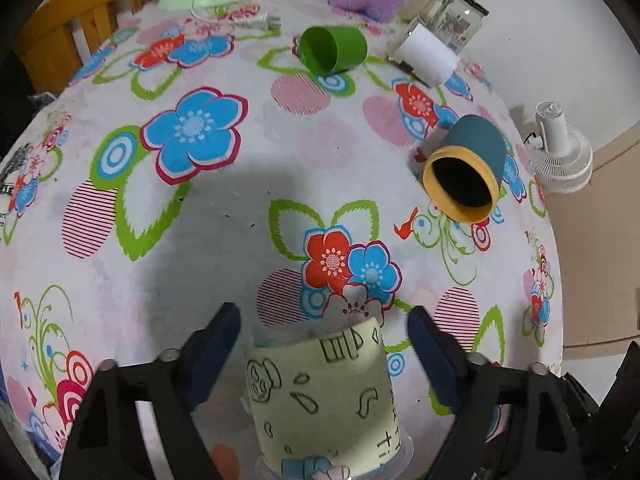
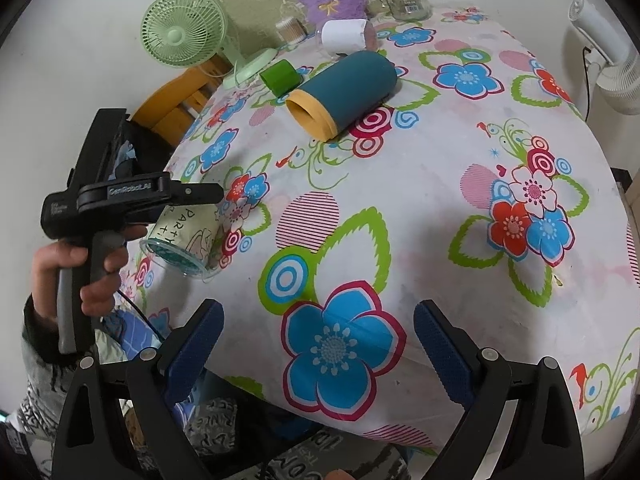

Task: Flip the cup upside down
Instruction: 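Lift the cup with the left gripper and rotate it lid-down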

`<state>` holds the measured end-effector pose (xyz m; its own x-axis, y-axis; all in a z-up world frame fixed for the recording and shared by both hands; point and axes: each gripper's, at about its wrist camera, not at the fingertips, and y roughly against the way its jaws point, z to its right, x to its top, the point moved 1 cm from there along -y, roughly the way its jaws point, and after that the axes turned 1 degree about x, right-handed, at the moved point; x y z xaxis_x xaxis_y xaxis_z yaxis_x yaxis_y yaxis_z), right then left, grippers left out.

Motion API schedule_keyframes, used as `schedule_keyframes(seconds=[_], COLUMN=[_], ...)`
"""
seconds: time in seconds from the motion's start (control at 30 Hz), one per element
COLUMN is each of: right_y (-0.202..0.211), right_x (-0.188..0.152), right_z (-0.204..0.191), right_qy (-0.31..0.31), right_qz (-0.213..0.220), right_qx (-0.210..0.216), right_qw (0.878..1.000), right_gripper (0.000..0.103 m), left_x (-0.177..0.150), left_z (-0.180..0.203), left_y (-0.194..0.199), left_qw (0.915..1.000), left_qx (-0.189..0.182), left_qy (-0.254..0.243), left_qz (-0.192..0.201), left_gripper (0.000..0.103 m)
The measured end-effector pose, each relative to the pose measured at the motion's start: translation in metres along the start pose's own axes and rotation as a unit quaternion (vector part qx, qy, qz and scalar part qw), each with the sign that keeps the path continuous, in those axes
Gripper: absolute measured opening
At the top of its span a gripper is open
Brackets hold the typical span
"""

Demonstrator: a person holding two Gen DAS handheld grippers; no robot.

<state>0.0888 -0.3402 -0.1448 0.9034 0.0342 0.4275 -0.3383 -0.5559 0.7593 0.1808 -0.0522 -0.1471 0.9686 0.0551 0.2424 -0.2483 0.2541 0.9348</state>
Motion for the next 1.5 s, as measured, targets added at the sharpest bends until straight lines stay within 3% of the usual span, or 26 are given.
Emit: schedule_keyframes(seconds=[0.07,0.13,0.27,0.4,0.5,0.63,0.87,0.97,1.13,1.2,1.33,1.5], right_y=[0.000,-0.001,-0.002,-0.002,-0.003,-0.003,-0.005,-0.005,-0.005,-0.005,-0.007,-0.008], right_x=[0.000,0.000,0.000,0.001,0.003,0.003,0.003,0.003,0.002,0.002,0.001,-0.001], right_z=[0.001,0.001,0.001,-0.002,-0.005,-0.012,-0.019,-0.019,-0.020,-0.022,-0.023,-0.026], right_qy=[-0.002,-0.003,-0.003,0.002,0.005,0.016,0.032,0.032,0.035,0.038,0.039,0.043], right_qz=[-0.001,-0.001,-0.002,-0.002,0.001,0.011,0.017,0.018,0.017,0.017,0.017,0.016], right_qx=[-0.001,-0.001,0.000,0.001,0.003,-0.001,-0.010,-0.010,-0.008,-0.007,-0.003,-0.001], right_qw=[1.000,1.000,1.000,1.000,1.000,1.000,0.999,0.999,0.999,0.999,0.999,0.999], right_gripper=[0.097,0.097,0.097,0.097,0.097,0.097,0.097,0.097,0.097,0.097,0.097,0.097], left_x=[0.002,0.003,0.005,0.003,-0.004,-0.020,-0.051,-0.061,-0.075,-0.084,-0.097,-0.108], left_z=[0.000,0.000,-0.004,-0.002,0.001,0.007,0.022,0.027,0.026,0.027,0.033,0.034], left_y=[-0.002,-0.005,0.002,0.026,0.048,0.053,0.046,0.044,0.033,0.035,0.038,0.039], left_qw=[1.0000,0.9999,0.9999,0.9961,0.9840,0.9624,0.9295,0.9208,0.9219,0.9151,0.9109,0.9142], left_qx=[0.004,0.006,0.002,-0.019,0.003,0.042,0.081,0.092,0.097,0.101,0.106,0.103], left_qy=[-0.004,-0.004,0.007,0.007,0.006,0.000,-0.025,-0.026,-0.023,-0.026,-0.040,-0.038], left_qz=[-0.007,-0.014,0.011,0.086,0.178,0.269,0.359,0.378,0.374,0.389,0.397,0.390], left_gripper=[0.072,0.058,0.057,0.057,0.057,0.057,0.057,0.057,0.057,0.057,0.058,0.061])
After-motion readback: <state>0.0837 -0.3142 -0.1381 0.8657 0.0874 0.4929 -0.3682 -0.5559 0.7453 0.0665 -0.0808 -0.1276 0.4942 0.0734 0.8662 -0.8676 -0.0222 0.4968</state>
